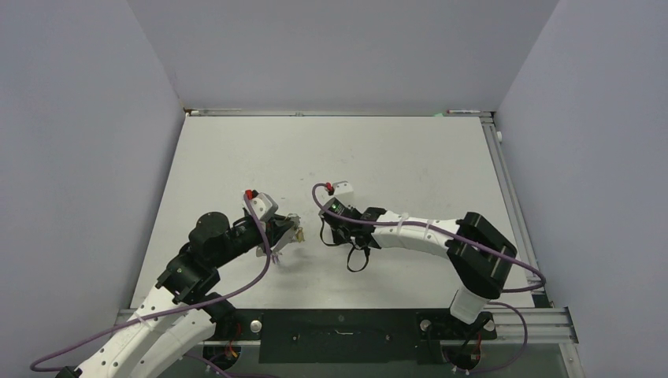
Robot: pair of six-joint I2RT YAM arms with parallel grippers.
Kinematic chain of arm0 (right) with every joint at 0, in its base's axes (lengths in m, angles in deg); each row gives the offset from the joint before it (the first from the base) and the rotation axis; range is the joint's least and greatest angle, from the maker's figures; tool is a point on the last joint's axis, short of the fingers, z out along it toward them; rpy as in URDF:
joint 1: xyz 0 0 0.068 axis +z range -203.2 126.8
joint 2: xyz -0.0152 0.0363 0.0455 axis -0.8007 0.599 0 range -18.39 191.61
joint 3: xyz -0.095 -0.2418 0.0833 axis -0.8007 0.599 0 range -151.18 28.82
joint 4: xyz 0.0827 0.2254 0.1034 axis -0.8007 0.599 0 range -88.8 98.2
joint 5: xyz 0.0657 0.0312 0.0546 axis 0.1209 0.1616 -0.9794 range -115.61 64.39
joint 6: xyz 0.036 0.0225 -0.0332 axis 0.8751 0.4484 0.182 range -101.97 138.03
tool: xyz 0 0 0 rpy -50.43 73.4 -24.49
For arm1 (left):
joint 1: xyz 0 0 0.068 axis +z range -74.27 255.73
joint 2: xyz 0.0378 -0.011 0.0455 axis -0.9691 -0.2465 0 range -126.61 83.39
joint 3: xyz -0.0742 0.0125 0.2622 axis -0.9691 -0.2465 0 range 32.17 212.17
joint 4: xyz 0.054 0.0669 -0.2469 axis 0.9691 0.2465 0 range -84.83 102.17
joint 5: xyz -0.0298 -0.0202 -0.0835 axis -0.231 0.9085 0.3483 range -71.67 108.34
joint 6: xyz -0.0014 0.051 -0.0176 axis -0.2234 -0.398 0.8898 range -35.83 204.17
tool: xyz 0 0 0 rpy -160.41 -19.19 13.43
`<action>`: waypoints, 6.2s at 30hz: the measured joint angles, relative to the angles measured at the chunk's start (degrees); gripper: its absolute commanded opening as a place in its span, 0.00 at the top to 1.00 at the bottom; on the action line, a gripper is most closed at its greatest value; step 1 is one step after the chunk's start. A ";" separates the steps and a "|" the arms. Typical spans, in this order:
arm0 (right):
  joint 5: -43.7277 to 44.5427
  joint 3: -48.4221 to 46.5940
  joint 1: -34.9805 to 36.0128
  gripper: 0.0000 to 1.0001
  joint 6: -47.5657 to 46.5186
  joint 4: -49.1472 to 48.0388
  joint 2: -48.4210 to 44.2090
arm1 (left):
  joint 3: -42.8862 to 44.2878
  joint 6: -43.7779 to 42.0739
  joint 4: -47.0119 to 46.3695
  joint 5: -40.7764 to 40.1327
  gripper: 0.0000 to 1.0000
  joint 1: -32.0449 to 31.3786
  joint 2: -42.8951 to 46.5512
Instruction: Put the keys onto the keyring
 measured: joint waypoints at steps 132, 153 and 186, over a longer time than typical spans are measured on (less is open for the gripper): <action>-4.22 18.62 29.00 0.58 26.47 -20.28 -7.89 | -0.48 -1.92 0.66 -14.08 1.00 2.12 5.99; -5.35 12.55 30.75 0.66 27.32 -16.20 -3.17 | -0.48 -1.92 0.66 -14.08 1.00 2.12 5.99; -2.99 12.41 31.08 0.66 -17.29 -14.51 -8.70 | -0.48 -1.90 0.68 -14.05 1.00 2.12 6.49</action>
